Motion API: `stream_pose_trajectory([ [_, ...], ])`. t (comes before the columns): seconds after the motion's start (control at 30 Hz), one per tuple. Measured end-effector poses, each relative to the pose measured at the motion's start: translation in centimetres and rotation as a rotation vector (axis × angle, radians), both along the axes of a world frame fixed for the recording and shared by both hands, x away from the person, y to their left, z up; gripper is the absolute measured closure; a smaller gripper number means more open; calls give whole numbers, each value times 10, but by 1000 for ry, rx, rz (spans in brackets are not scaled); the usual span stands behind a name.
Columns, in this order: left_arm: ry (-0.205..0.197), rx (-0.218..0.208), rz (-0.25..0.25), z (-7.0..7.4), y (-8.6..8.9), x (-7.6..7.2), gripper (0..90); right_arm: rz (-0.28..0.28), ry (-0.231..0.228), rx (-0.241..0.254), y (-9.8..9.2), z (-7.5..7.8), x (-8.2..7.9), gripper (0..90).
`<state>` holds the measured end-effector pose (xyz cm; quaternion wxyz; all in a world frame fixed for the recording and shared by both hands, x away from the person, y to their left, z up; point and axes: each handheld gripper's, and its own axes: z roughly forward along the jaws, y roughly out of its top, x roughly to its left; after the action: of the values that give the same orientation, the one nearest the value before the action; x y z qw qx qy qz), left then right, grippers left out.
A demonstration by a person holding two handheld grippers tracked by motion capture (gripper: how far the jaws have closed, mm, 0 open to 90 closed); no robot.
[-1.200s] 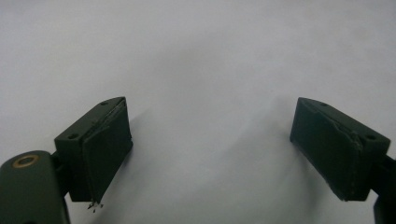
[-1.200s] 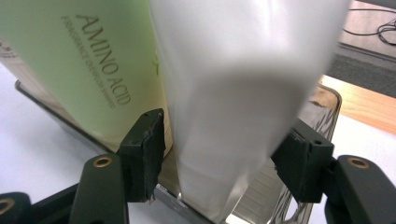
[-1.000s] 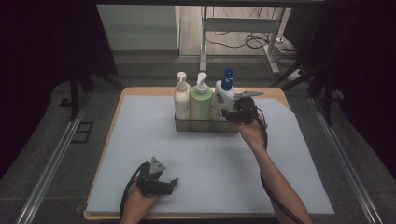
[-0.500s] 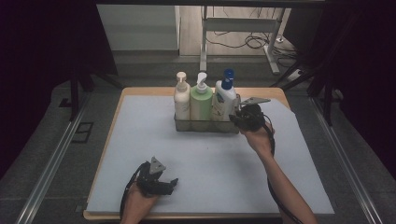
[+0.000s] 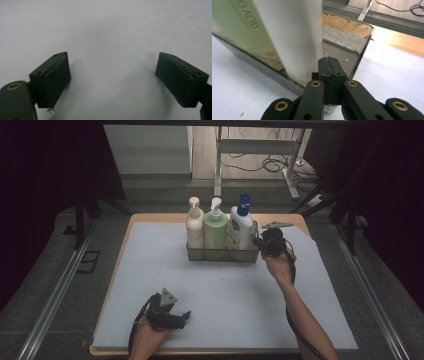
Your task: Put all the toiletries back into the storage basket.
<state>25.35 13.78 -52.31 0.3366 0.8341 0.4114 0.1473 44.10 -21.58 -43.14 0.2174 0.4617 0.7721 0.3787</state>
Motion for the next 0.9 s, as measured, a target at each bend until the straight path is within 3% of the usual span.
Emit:
stream_pose_trajectory([
  [0.53, 0, 2, -1, 0, 0, 0, 123, -24, 52, -10, 11, -18, 26, 894],
  [0.9, 0, 2, -1, 0, 0, 0, 123, -16, 84, 6, 13, -26, 28, 894],
])
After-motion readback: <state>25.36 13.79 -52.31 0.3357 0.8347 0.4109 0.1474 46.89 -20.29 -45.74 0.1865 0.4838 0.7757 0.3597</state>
